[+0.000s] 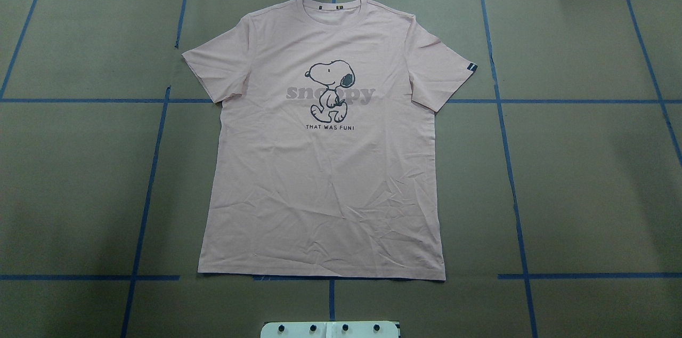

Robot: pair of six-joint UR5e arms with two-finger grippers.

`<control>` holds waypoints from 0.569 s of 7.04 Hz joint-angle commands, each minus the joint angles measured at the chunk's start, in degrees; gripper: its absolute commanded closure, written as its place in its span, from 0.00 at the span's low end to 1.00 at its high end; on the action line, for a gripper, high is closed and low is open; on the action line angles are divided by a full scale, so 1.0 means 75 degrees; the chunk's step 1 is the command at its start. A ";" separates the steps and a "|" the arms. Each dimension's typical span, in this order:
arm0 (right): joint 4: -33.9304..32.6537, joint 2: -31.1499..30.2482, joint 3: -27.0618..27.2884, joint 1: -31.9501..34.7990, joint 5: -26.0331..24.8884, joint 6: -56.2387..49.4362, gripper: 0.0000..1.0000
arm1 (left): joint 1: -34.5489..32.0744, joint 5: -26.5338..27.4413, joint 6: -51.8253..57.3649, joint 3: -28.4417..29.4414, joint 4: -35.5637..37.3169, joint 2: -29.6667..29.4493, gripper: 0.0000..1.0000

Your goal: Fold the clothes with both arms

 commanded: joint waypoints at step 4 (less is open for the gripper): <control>0.0056 0.0127 0.0269 -0.0412 0.0141 0.0093 0.00 | 0.0000 0.0006 0.0024 -0.0046 -0.0082 0.0000 0.00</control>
